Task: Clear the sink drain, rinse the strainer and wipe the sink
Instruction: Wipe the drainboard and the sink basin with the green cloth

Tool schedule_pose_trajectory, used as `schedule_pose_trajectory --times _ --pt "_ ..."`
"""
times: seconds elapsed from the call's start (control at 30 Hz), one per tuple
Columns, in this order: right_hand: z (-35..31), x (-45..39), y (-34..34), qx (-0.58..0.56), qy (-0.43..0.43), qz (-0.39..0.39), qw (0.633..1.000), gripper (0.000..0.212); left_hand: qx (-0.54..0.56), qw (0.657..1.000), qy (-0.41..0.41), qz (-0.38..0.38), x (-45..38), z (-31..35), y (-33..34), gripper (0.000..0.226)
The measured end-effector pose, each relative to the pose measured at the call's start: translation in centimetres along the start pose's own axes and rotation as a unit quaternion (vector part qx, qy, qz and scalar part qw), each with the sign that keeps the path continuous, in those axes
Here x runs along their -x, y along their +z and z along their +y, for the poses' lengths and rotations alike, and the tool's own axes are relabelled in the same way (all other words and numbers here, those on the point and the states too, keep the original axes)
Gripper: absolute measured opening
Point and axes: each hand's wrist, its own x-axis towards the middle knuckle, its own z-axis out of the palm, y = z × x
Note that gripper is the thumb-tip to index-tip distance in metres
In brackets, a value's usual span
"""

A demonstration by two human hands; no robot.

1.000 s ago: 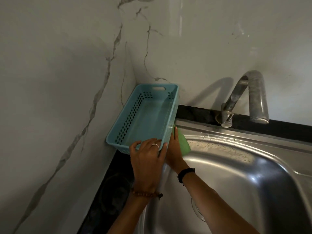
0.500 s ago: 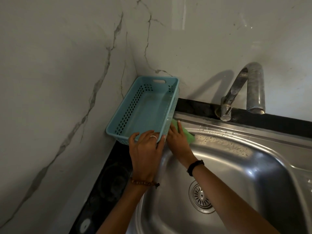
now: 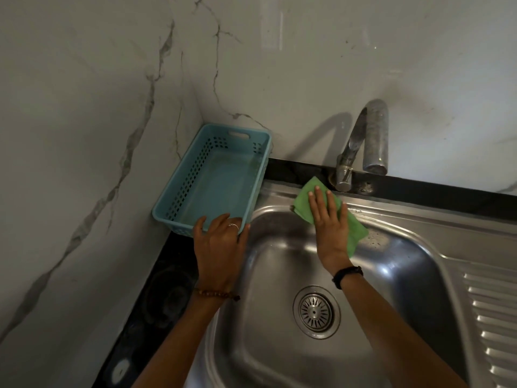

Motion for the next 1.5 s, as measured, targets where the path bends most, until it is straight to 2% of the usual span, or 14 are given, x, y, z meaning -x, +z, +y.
schedule_pose_trajectory --times 0.13,0.23,0.3,0.4,0.47,0.53,0.63,0.7,0.8,0.9,1.03,1.27,1.4,1.5 --pt "4.6 1.9 2.0 -0.049 0.052 0.02 0.997 0.111 -0.035 0.999 0.003 -0.021 0.3 0.0 0.1 0.035" --pt "5.7 2.8 2.4 -0.158 0.091 -0.006 0.983 0.096 -0.019 1.0 -0.005 -0.025 0.5 0.7 -0.2 0.057" --pt "4.8 2.5 1.7 -0.202 0.099 -0.03 0.974 0.085 0.038 0.998 0.045 -0.028 0.8 2.0 -0.4 0.063" --pt "2.1 1.1 0.6 -0.241 0.1 -0.064 0.963 0.078 0.102 0.976 0.15 -0.118 1.8 4.6 1.1 0.061" --pt "0.5 0.5 0.1 -0.242 0.081 -0.065 0.965 0.081 0.122 0.965 0.139 -0.188 2.3 5.8 2.8 0.071" --pt "-0.5 -0.2 -0.1 -0.239 0.049 -0.053 0.968 0.082 0.165 0.956 0.084 -0.227 2.0 6.6 4.2 0.081" --pt "-2.2 -1.4 -1.2 -0.218 -0.076 -0.021 0.973 0.079 0.212 0.939 0.01 -0.271 0.7 6.8 6.2 0.08" --pt "-3.2 -2.7 -1.7 -0.218 -0.141 -0.009 0.966 0.07 0.211 0.938 -0.026 -0.273 0.0 6.4 7.7 0.083" --pt "-3.3 -3.3 -1.4 -0.188 -0.151 0.035 0.97 0.071 0.158 0.937 -0.024 -0.312 -0.4 5.4 9.1 0.09" --pt "-2.2 -3.4 -0.5 -0.149 -0.186 0.009 0.971 0.095 0.11 0.937 0.009 -0.333 -0.4 4.9 9.6 0.09" --pt "-0.6 -3.5 0.6 -0.123 -0.18 0.034 0.975 0.096 0.11 0.934 0.026 -0.34 -0.2 5.2 9.5 0.094" --pt "4.2 -1.6 3.1 -0.091 -0.146 0.083 0.982 0.07 0.072 0.933 0.074 -0.345 -0.3 6.8 9.6 0.089" --pt "7.6 -0.3 4.2 -0.073 -0.137 0.078 0.985 0.08 0.063 0.929 0.098 -0.352 -0.3 8.5 9.9 0.086" --pt "10.6 0.9 4.5 -0.057 -0.097 0.049 0.992 0.082 0.062 0.928 0.084 -0.359 -0.4 9.3 9.9 0.085"
